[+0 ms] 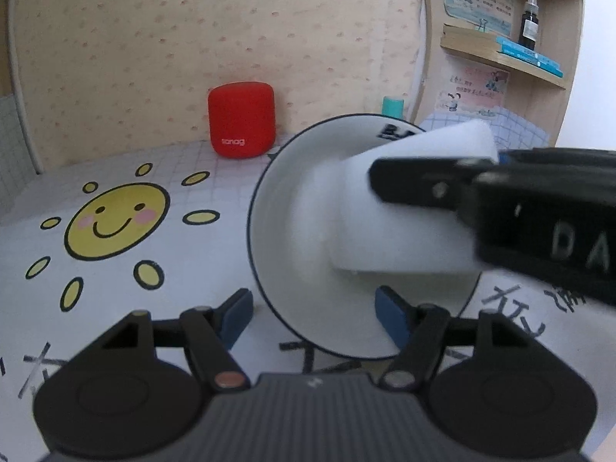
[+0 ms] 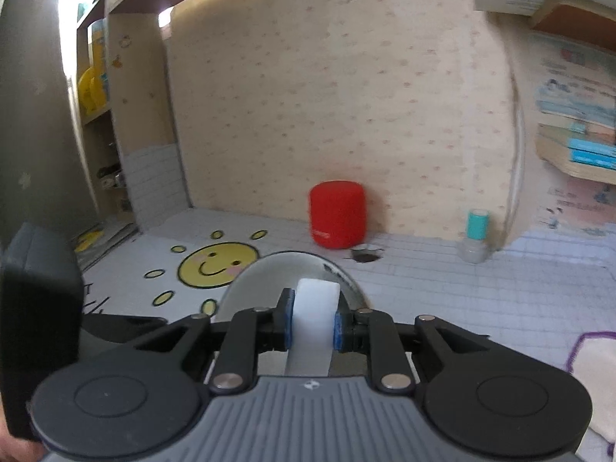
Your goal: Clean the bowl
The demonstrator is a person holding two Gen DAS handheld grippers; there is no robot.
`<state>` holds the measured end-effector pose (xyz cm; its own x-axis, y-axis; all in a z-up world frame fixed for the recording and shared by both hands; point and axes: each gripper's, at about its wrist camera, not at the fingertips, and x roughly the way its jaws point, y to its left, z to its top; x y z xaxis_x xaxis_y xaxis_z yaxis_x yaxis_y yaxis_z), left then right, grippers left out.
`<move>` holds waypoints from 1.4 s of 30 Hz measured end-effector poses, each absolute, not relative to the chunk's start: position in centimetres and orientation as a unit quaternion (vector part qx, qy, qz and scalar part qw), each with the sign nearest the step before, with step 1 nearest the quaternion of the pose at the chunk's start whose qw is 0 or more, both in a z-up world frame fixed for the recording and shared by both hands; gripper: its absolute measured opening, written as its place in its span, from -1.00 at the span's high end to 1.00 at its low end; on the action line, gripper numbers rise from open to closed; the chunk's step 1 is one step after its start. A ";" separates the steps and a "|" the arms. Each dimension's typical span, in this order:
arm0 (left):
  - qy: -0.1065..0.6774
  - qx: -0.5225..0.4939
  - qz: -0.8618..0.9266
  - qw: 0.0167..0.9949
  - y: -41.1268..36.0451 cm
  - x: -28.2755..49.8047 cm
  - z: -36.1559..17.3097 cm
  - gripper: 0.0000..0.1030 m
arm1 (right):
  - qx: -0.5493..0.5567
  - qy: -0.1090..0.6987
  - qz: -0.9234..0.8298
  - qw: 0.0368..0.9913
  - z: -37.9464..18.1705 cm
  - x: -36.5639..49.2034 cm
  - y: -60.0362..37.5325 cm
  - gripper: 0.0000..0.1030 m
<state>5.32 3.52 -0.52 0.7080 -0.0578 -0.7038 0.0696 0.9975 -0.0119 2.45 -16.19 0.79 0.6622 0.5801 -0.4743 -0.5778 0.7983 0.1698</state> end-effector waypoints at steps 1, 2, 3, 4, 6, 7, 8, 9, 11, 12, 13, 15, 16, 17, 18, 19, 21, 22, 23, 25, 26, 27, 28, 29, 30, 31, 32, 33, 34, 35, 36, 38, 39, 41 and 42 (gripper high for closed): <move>0.381 0.005 -0.034 0.924 3.6 5.3 -0.6 -0.33 | 0.000 0.262 0.317 0.911 0.7 2.4 -16.2 0.65; 0.381 0.004 -0.034 0.924 3.7 5.2 -0.6 -0.33 | -0.008 0.265 0.314 0.911 0.5 2.0 -16.2 0.65; 0.382 0.001 -0.034 0.924 3.8 5.2 -0.6 -0.34 | -0.011 0.264 0.311 0.913 0.3 1.6 -16.5 0.65; 0.382 0.000 -0.034 0.923 3.8 5.1 -0.6 -0.34 | -0.008 0.264 0.308 0.914 0.3 1.5 -16.8 0.65; 0.383 0.001 -0.033 0.923 3.8 5.0 -0.6 -0.33 | 0.000 0.259 0.291 0.921 0.6 1.7 -17.3 0.65; 0.382 0.002 -0.032 0.924 3.7 4.9 -0.6 -0.34 | 0.004 0.256 0.282 0.925 0.7 1.8 -17.5 0.66; 0.381 0.003 -0.031 0.924 3.6 4.9 -0.5 -0.34 | 0.008 0.253 0.272 0.928 0.9 2.0 -17.7 0.66; 0.381 0.004 -0.030 0.924 3.5 4.8 -0.5 -0.34 | 0.013 0.253 0.274 0.928 1.0 2.1 -17.8 0.66; 0.381 0.002 -0.028 0.924 3.6 4.7 -0.6 -0.34 | 0.027 0.249 0.286 0.925 1.1 2.5 -17.4 0.66; 0.380 0.003 -0.027 0.925 3.7 4.6 -0.5 -0.34 | 0.026 0.251 0.293 0.922 1.0 2.5 -17.1 0.66; 0.380 0.004 -0.026 0.925 3.8 4.6 -0.5 -0.34 | 0.026 0.253 0.301 0.919 0.9 2.6 -16.7 0.66; 0.380 0.006 -0.023 0.925 3.9 4.5 -0.5 -0.34 | 0.020 0.260 0.314 0.913 0.6 2.4 -16.0 0.66; 0.380 0.007 -0.022 0.925 4.1 4.5 -0.5 -0.35 | 0.017 0.264 0.320 0.910 0.4 2.3 -15.6 0.66; 0.380 0.007 -0.021 0.925 4.3 4.5 -0.5 -0.34 | 0.015 0.265 0.320 0.909 0.3 2.2 -15.7 0.66; 0.381 0.007 -0.020 0.924 4.4 4.5 -0.5 -0.35 | 0.012 0.266 0.320 0.909 0.3 2.0 -15.8 0.66; 0.382 0.006 -0.019 0.924 4.6 4.6 -0.5 -0.40 | 0.010 0.268 0.320 0.909 0.2 1.9 -15.8 0.66; 0.383 0.007 -0.017 0.923 4.8 4.8 -0.5 -0.42 | 0.004 0.270 0.319 0.908 0.0 1.6 -16.0 0.66; 0.383 0.010 -0.017 0.923 4.9 4.8 -0.5 -0.43 | 0.002 0.272 0.319 0.908 -0.1 1.5 -16.0 0.66; 0.381 0.017 -0.015 0.924 4.9 4.9 -0.5 -0.43 | 0.003 0.273 0.318 0.908 -0.1 1.5 -16.1 0.66; 0.373 0.034 -0.002 0.927 5.0 5.1 -0.6 -0.39 | 0.002 0.275 0.315 0.908 -0.1 1.4 -16.3 0.66; 0.368 0.038 0.004 0.929 5.1 5.2 -0.6 -0.43 | 0.001 0.277 0.313 0.908 -0.1 1.3 -16.4 0.66; 0.366 0.036 0.004 0.930 5.3 5.2 -0.7 -0.44 | -0.001 0.278 0.311 0.909 -0.1 1.2 -16.5 0.66; 0.371 0.023 0.001 0.929 5.7 5.3 -0.7 -0.45 | -0.004 0.277 0.307 0.911 -0.1 1.2 -16.5 0.66; 0.375 0.010 -0.003 0.927 6.0 5.4 -0.7 -0.45 | -0.007 0.275 0.302 0.913 0.0 1.1 -16.5 0.66; 0.376 0.005 -0.005 0.927 6.2 5.4 -0.7 -0.45 | -0.010 0.274 0.298 0.914 0.0 1.0 -16.5 0.66; 0.377 0.001 -0.006 0.926 6.3 5.4 -0.7 -0.44 | -0.013 0.272 0.293 0.916 0.1 1.0 -16.5 0.66; 0.377 0.000 -0.007 0.926 6.3 5.3 -0.7 -0.44 | -0.016 0.271 0.289 0.918 0.1 0.9 -16.4 0.66; 0.377 0.000 -0.006 0.926 6.3 5.2 -0.7 -0.44 | -0.019 0.270 0.284 0.920 0.2 0.8 -16.4 0.65; 0.378 0.000 -0.006 0.926 6.3 5.2 -0.7 -0.44 | -0.022 0.268 0.280 0.922 0.2 0.7 -16.4 0.65; 0.379 -0.003 -0.006 0.925 6.4 5.2 -0.7 -0.44 | -0.025 0.267 0.275 0.923 0.2 0.7 -16.4 0.65; 0.381 -0.007 -0.006 0.925 6.4 5.1 -0.7 -0.44 | -0.028 0.265 0.271 0.925 0.3 0.6 -16.4 0.65; 0.383 -0.003 -0.007 0.924 6.0 5.0 -0.7 -0.45 | -0.029 0.259 0.264 0.929 0.4 0.7 -16.3 0.65; 0.384 -0.001 -0.007 0.923 5.9 5.0 -0.7 -0.45 | -0.027 0.255 0.262 0.930 0.5 0.9 -16.3 0.65; 0.385 0.000 -0.006 0.923 5.7 4.8 -0.7 -0.45 | -0.020 0.248 0.272 0.929 0.6 1.4 -16.2 0.65; 0.385 0.000 -0.006 0.923 5.6 4.7 -0.7 -0.45 | -0.016 0.246 0.276 0.929 0.7 1.8 -16.0 0.65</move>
<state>4.72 5.55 -0.68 0.7035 -0.0108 -0.7106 0.0115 0.9999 -0.0038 1.76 -15.99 0.71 0.7270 0.5044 -0.4659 -0.5203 0.8474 0.1056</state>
